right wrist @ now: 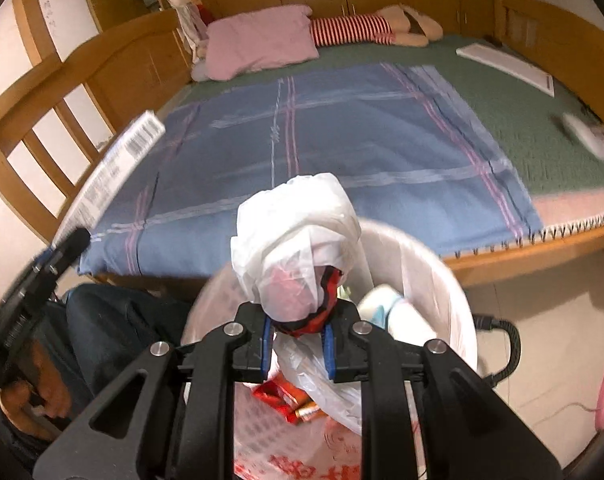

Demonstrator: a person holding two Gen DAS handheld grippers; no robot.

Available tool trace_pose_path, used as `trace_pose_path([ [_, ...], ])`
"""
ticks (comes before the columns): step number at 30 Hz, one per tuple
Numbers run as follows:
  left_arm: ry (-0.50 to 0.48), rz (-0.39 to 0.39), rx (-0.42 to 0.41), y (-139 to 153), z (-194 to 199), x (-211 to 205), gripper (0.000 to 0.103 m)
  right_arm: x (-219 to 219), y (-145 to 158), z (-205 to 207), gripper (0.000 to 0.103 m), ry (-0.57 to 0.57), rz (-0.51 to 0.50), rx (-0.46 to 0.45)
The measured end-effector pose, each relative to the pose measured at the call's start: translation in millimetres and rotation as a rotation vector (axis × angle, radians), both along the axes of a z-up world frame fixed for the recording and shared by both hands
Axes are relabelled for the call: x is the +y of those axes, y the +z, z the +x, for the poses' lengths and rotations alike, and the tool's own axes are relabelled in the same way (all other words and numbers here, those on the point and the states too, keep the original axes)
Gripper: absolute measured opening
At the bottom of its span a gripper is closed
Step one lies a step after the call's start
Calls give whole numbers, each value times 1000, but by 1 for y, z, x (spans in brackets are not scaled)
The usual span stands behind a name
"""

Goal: Collect trash
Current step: 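Open the right tool to drop the bag while the left tool drops the box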

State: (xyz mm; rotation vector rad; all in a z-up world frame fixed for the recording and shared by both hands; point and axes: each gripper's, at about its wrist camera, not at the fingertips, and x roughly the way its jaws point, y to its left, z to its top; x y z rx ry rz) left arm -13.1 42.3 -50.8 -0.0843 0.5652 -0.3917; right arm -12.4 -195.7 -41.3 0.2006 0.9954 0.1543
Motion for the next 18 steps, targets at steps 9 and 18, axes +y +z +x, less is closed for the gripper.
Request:
trace_pose_path([
  [9, -53, 25, 43, -12, 3, -13, 41, -38, 11, -18, 68, -166, 90, -74],
  [18, -269, 69, 85, -27, -10, -49, 41, -75, 48, -49, 78, -329, 147, -293],
])
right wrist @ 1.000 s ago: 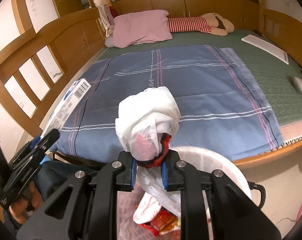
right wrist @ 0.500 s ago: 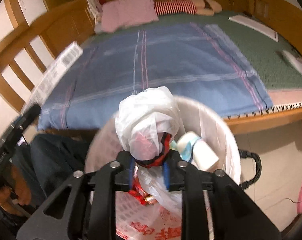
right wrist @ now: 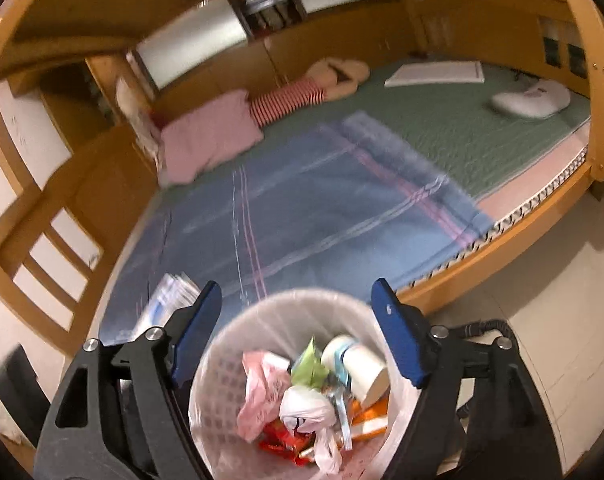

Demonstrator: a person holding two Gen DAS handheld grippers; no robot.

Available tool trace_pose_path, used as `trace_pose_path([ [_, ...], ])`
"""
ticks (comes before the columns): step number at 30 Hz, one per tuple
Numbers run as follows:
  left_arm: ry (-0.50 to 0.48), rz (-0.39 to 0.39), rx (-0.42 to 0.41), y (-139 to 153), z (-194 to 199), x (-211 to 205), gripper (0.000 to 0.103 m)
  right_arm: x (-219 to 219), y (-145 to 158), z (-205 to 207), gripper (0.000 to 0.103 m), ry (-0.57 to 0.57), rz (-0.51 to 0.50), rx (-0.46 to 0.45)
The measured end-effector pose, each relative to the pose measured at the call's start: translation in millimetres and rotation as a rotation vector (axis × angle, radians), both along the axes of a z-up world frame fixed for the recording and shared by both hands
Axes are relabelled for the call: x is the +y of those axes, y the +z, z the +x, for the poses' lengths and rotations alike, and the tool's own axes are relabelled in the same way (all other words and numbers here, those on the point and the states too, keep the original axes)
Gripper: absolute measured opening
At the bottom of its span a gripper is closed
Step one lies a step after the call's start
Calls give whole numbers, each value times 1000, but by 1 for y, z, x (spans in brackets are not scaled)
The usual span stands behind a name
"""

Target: Collect trash

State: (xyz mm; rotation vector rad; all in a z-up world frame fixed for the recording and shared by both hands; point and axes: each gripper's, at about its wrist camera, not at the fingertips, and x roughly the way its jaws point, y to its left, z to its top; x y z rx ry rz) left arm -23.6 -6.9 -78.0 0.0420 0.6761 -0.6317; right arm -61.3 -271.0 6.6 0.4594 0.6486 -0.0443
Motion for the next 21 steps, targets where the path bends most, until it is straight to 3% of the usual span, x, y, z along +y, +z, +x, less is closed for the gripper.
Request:
trace_pose_path([
  [3, -59, 49, 27, -10, -2, -16, 43, -4, 0, 2, 78, 8, 0, -1],
  [5, -61, 84, 51, -18, 0, -21, 49, -7, -1, 7, 78, 19, 7, 3],
  [7, -47, 101, 60, -21, 2, -22, 71, -11, 1, 11, 79, 28, 8, 6],
  [9, -24, 96, 38, -18, 1, -18, 86, -6, 1, 12, 79, 35, -2, 7],
  [16, 137, 171, -95, -2, -5, -8, 98, 20, 6, 10, 88, 48, -147, -7],
  [21, 281, 164, -207, 24, -10, 8, 99, 38, 3, 12, 93, 78, -231, -15],
])
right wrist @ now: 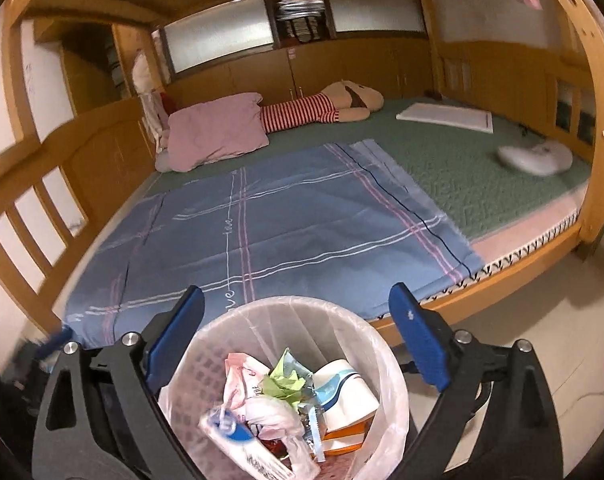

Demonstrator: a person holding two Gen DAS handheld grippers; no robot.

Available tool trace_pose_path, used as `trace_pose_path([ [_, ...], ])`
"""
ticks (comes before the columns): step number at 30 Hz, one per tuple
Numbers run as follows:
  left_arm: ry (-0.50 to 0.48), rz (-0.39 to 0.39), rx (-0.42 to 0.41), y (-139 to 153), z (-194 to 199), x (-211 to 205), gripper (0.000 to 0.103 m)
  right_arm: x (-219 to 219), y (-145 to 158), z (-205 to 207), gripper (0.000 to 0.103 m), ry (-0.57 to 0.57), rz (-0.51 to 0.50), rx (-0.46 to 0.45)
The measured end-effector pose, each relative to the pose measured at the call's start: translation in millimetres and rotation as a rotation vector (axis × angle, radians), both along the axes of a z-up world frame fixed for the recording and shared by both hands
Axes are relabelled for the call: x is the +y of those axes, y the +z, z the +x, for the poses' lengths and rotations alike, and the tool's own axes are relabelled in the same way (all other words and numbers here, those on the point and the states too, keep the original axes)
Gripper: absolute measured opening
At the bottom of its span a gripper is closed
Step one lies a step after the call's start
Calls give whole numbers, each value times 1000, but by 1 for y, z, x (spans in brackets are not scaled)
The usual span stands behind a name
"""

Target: Collect trash

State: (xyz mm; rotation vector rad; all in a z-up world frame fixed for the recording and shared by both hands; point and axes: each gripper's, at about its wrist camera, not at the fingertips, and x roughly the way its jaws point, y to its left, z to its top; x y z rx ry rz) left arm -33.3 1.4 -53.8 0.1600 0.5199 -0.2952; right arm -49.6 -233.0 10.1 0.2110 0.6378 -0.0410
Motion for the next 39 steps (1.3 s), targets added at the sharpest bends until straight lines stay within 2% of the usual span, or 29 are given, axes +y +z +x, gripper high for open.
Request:
trace_pose_path([
  [5, 108, -17, -58, 14, -2, 13, 99, 10, 0, -1, 94, 33, -52, -29],
  [10, 184, -14, -46, 18, 4, 22, 100, 28, 1, -8, 99, 43, -150, -59],
  [14, 227, -28, -20, 20, 6, 30, 100, 26, -4, -10, 99, 48, -113, -49],
  [18, 279, -14, 3, 26, 8, 33, 100, 21, -8, -9, 100, 34, -118, -36],
  [24, 307, -16, -24, 34, 2, 32, 100, 24, -11, -11, 99, 43, -141, -48],
  [39, 311, -8, 1, 30, 5, 29, 100, 30, -12, -13, 100, 53, -146, -48],
])
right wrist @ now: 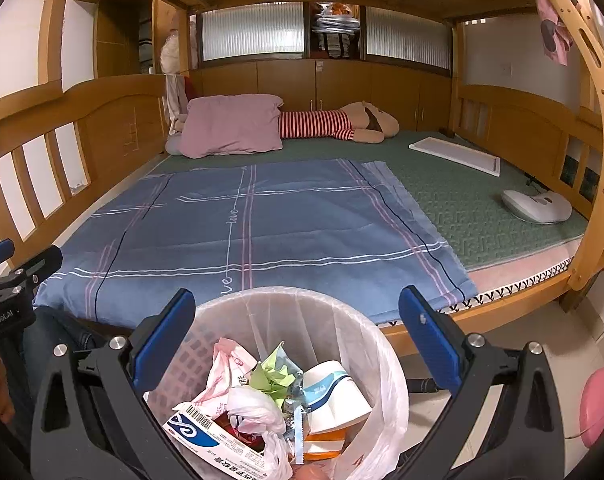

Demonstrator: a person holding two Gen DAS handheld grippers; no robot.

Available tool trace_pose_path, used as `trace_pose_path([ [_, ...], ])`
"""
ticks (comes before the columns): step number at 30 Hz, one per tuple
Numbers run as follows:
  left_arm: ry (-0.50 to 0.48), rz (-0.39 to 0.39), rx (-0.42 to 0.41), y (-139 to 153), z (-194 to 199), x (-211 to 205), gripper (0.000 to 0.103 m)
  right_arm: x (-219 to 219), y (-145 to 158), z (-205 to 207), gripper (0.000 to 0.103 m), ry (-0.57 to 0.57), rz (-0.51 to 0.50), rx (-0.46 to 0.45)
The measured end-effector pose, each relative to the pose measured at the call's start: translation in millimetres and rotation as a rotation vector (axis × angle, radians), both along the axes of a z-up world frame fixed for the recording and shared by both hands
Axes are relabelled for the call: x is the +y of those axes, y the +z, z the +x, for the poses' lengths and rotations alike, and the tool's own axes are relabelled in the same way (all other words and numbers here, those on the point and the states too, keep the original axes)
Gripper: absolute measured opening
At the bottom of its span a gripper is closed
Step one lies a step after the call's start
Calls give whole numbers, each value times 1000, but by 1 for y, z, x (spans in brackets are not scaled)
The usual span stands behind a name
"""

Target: Collect trash

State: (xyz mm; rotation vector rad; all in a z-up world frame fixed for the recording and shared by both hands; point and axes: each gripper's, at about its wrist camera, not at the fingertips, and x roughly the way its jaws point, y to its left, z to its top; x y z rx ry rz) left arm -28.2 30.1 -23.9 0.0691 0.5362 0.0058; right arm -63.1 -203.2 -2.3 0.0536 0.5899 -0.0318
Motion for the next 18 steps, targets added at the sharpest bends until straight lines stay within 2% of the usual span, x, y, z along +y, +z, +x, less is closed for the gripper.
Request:
trace_pose_path([
  [18, 7, -9, 13, -3, 1, 1, 100, 1, -2, 2, 100, 9, 1, 6],
])
